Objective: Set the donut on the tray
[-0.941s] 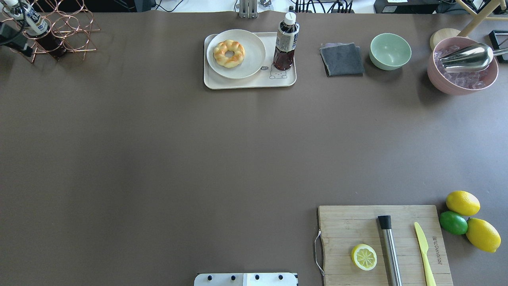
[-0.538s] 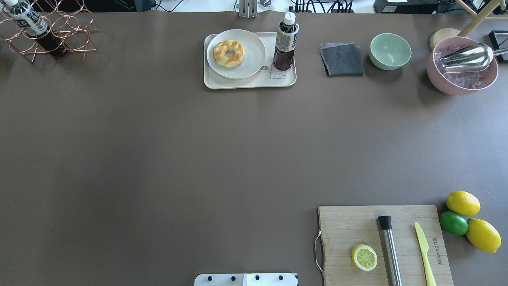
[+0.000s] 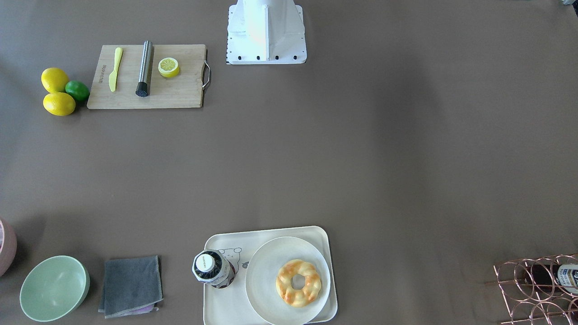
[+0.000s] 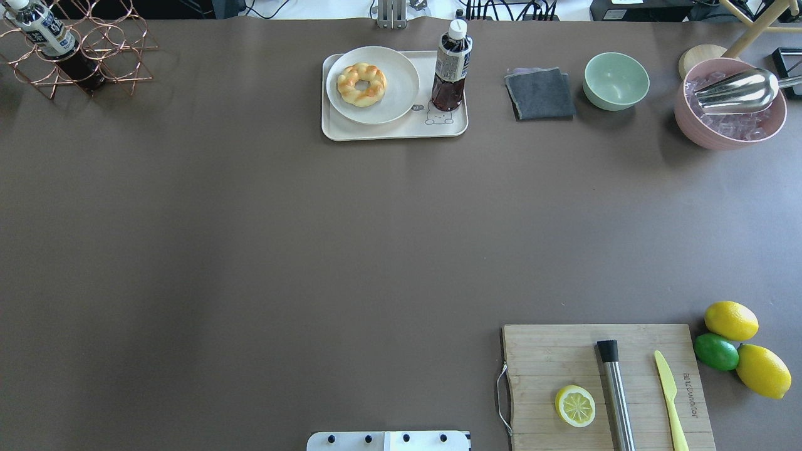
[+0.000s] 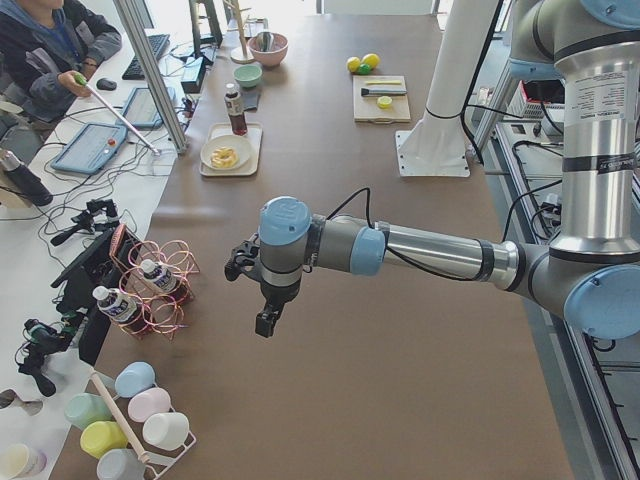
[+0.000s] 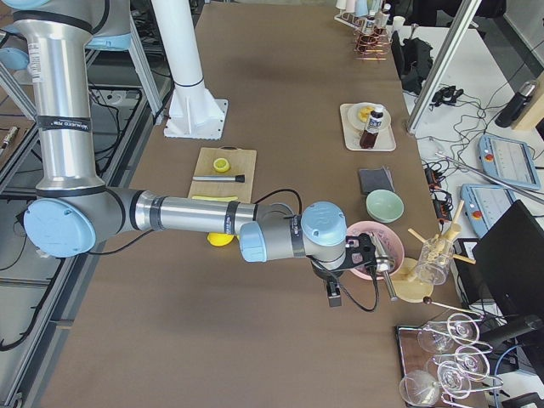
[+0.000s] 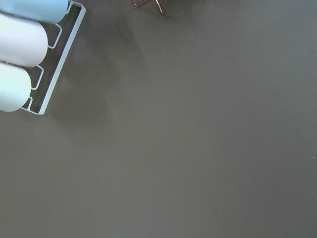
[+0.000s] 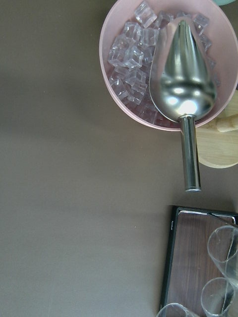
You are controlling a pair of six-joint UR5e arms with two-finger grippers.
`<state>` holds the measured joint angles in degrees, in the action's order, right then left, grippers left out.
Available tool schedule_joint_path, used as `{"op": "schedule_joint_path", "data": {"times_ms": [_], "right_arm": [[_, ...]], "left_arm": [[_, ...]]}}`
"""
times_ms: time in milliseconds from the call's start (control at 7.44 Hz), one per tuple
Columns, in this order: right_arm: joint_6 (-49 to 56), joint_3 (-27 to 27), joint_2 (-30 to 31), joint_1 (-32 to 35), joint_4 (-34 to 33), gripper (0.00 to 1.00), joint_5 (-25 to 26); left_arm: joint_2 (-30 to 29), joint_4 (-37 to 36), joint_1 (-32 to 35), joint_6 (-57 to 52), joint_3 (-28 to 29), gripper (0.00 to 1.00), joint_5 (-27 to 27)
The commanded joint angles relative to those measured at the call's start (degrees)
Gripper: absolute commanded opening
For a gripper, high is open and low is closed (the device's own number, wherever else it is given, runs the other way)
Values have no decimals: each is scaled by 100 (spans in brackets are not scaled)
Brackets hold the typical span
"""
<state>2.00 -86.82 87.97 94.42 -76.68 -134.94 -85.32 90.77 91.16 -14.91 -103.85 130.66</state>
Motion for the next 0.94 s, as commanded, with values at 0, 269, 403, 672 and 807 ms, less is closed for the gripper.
{"op": "schedule_joint_path", "data": {"times_ms": [0, 269, 403, 672, 807], "right_arm": [[2, -28, 97, 15, 12, 100, 46], [2, -28, 133, 15, 21, 100, 29], [2, -28, 124, 15, 21, 100, 12], [2, -28, 124, 15, 13, 100, -6], [-6, -28, 124, 15, 13, 100, -6]], "left_arm": [[15, -7, 7, -30, -56, 98, 55], [24, 20, 7, -30, -39, 98, 21], [24, 63, 7, -30, -48, 98, 20], [24, 99, 7, -30, -56, 98, 20], [24, 99, 7, -30, -39, 98, 20]]}}
